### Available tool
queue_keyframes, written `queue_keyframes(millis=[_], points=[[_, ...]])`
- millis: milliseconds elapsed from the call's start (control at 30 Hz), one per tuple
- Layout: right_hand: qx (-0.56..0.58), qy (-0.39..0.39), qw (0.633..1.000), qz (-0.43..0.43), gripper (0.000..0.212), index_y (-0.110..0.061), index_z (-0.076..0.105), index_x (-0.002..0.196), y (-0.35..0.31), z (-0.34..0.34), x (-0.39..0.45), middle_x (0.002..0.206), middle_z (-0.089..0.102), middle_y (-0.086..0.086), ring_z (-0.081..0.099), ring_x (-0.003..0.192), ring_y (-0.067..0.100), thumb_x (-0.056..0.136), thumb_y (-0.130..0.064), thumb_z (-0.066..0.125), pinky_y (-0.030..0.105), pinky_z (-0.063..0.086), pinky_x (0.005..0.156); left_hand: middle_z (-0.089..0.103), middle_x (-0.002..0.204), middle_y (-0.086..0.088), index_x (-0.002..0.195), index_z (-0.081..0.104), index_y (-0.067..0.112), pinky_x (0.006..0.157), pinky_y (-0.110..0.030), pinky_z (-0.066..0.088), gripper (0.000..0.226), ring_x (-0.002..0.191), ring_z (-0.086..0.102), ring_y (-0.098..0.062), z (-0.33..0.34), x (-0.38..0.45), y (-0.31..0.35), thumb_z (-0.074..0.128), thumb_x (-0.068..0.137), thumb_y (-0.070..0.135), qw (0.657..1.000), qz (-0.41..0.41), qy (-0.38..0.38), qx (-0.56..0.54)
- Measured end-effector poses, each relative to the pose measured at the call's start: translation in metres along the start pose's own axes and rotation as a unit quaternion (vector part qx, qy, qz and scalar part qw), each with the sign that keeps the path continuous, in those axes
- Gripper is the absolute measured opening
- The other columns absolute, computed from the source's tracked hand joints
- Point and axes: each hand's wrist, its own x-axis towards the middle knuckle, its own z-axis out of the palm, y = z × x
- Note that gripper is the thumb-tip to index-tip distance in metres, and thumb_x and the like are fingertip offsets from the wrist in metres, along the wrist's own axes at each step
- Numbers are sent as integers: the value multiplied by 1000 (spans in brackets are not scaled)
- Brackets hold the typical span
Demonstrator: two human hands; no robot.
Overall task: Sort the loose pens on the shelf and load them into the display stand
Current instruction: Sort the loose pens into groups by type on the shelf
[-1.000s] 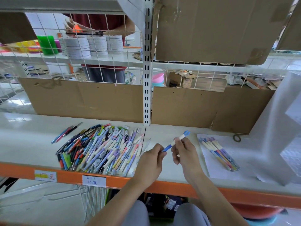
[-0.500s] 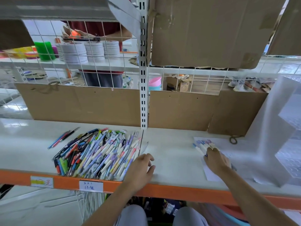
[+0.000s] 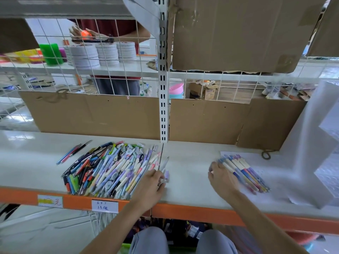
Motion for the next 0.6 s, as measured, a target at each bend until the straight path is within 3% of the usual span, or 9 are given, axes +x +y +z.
queue_keyframes(millis=[100,200,433,600], points=[[28,9,998,-51,17,-16,47,108,-27,9,-10,108,56,1,61,90,24,99,-26,36,30,41,68,54,93,-1,94,62,12,70,-30,48,16,83,52,-17,-3,-1,-12,58,88,26,999,4,39,36],[87,-27,993,-78,17,-18,47,108,-50,22,-18,105,58,0,60,87,21,99,-26,36,30,45,72,52,85,0,82,62,14,66,-33,47,6,76,50,-18,-6,-6,-30,67,80,18,993,-23,92,69],[87,-57,991,-82,19,-19,48,111,-63,42,-28,113,50,-2,60,92,20,99,-27,35,31,47,79,50,93,0,80,60,15,75,-29,43,7,85,46,-17,-5,-19,-44,54,80,18,988,-61,116,79],[108,-52,990,-73,19,-20,49,111,-62,44,-28,113,51,-4,59,90,18,98,-26,35,29,46,77,46,94,-2,85,58,9,77,-27,40,11,88,37,-13,-1,-19,-46,65,79,5,985,-106,135,26]])
